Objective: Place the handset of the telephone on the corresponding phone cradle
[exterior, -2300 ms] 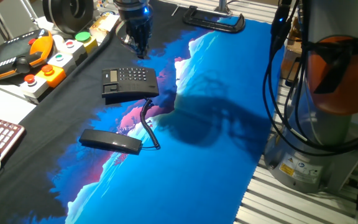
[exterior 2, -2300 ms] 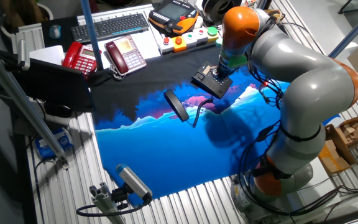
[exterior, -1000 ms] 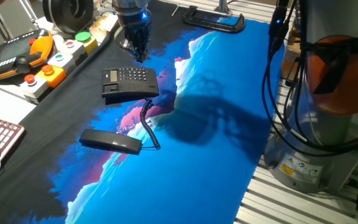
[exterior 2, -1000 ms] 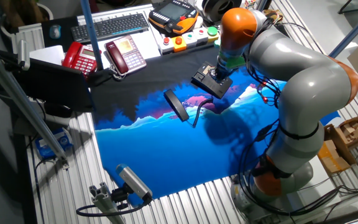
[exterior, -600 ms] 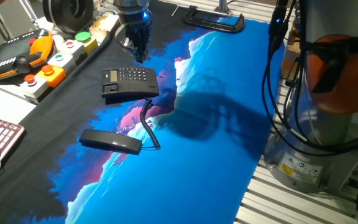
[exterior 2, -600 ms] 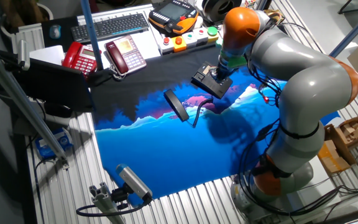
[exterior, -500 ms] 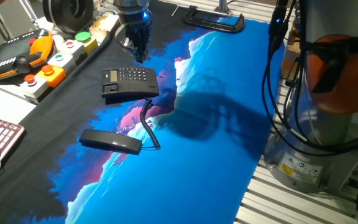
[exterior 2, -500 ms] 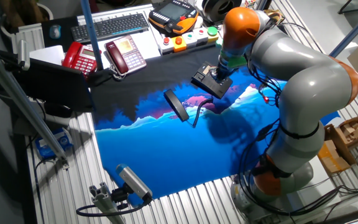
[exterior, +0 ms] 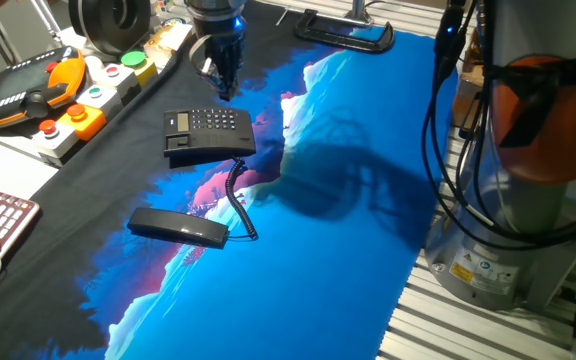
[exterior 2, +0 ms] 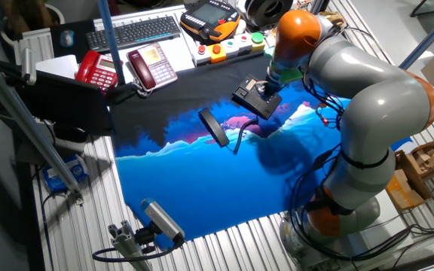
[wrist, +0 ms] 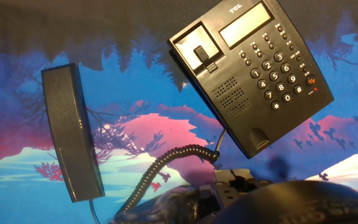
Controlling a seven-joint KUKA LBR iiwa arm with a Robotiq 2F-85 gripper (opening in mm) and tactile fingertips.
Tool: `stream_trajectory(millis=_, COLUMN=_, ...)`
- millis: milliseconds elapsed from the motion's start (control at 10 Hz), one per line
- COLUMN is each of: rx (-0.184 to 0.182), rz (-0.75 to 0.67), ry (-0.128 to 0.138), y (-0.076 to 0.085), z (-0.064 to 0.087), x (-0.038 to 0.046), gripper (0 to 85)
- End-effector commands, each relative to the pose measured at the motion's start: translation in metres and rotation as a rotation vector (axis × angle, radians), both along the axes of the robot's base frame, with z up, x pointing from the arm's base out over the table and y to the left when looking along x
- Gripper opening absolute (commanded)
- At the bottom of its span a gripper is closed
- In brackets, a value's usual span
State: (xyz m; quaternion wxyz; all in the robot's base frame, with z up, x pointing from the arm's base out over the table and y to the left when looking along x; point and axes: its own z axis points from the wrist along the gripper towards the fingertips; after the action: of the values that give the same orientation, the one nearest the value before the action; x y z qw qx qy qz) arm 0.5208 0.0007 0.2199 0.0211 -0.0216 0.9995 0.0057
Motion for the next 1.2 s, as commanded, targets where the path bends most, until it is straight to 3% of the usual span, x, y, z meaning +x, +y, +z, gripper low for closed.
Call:
stream_trajectory(millis=0, rx=-0.001, rz=0.0, ry=0.0, y=0.0, z=0.0, x=0.0, gripper=0.7)
stream_trajectory(millis=300, rx=-0.008, rz=-0.001, ry=0.005, y=0.006, z=-0.008, x=0.0034, gripper=0.7)
stream_trajectory(millis=700, rx=-0.002, rz=-0.017, ry=0.008, y=0.032, z=-0.035, x=0.0054, gripper=0.7)
stream_trajectory(millis=1100, rx=-0.02, rz=0.006, ry=0.025, y=0.051, z=-0.058, x=0.0105, gripper=0.7)
